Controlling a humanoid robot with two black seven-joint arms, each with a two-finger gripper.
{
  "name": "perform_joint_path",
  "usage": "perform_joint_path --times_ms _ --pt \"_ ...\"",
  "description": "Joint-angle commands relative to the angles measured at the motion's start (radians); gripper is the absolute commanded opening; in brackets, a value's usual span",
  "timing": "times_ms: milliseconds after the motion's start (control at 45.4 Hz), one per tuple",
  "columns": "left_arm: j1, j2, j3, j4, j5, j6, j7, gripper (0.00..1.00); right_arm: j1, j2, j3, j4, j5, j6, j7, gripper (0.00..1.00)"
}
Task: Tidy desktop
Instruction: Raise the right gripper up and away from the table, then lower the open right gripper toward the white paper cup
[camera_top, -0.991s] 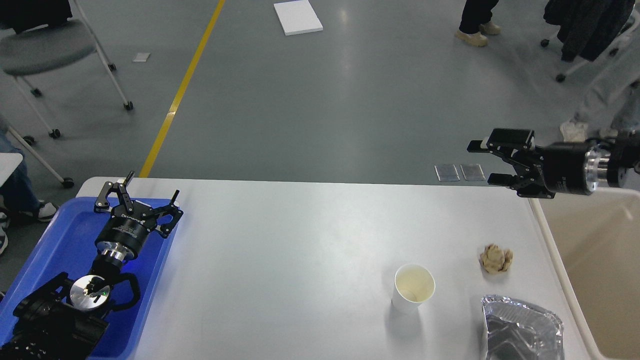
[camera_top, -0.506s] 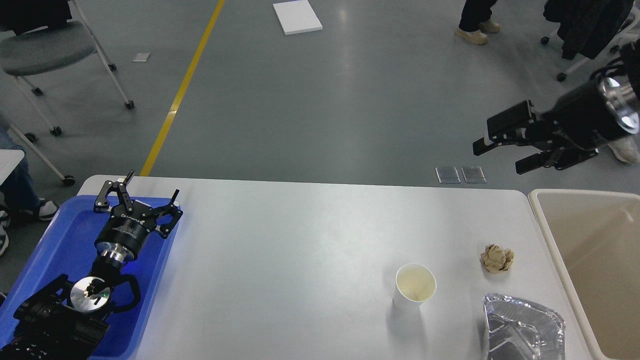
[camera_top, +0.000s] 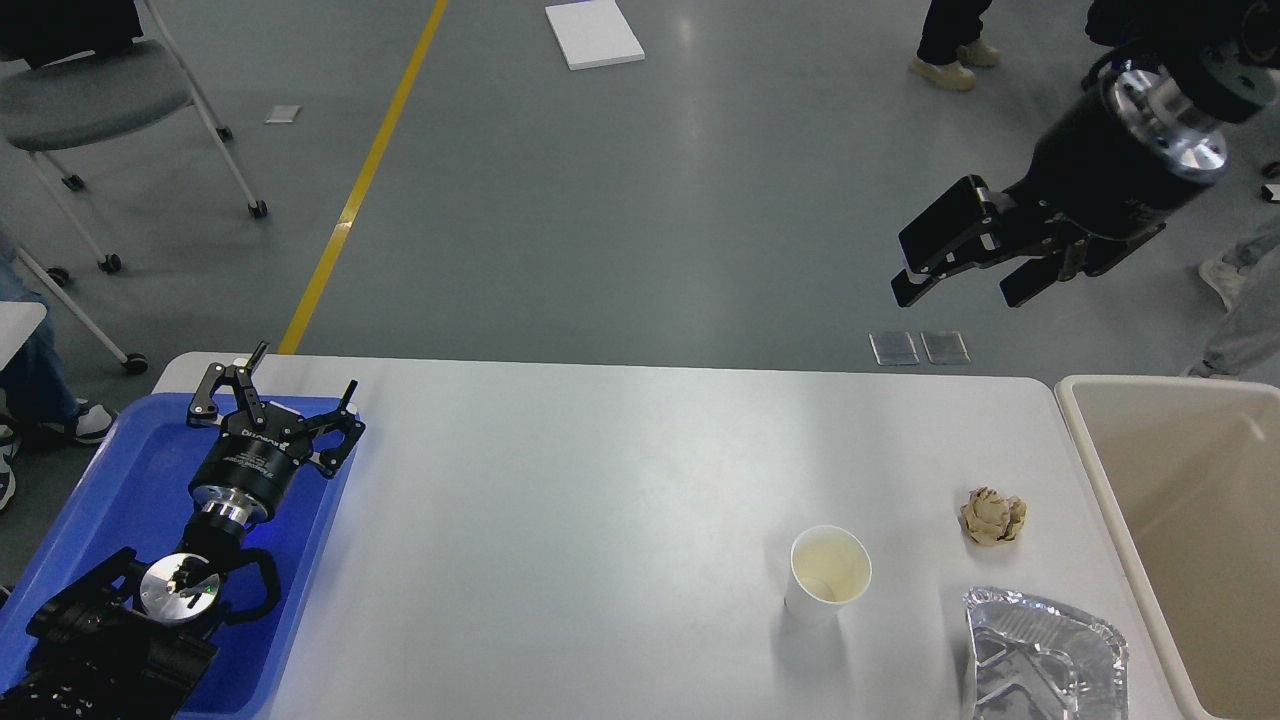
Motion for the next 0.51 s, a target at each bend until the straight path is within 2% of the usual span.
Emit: perform_joint_path --times_ms 0,154,264,308,418,484 --pt "0.000 0.000 0.000 0.000 0.000 0.000 0.000 1.00 0.052 0.037 0.007 0.036 0.008 0.004 -0.003 1.00" --pt "-0.001 0.000 0.000 0.000 0.000 0.000 0.002 1.00 -0.013 0.078 0.017 0.036 0.011 0.004 -0.018 0.98" --pt "-0.001 0.000 0.000 0.000 0.000 0.000 0.002 1.00 -0.025 0.083 0.026 0.036 0.039 0.004 -0.067 0.94" --pt "-0.001 0.000 0.000 0.000 0.000 0.000 0.002 1.00 -0.027 0.089 0.031 0.036 0.051 0.004 -0.115 0.94" --pt "-0.001 0.000 0.000 0.000 0.000 0.000 0.002 1.00 -0.036 0.107 0.030 0.043 0.065 0.004 -0.294 0.94" --pt "-0.001 0.000 0.000 0.000 0.000 0.000 0.002 1.00 -0.037 0.106 0.020 0.047 0.103 0.004 -0.354 0.93"
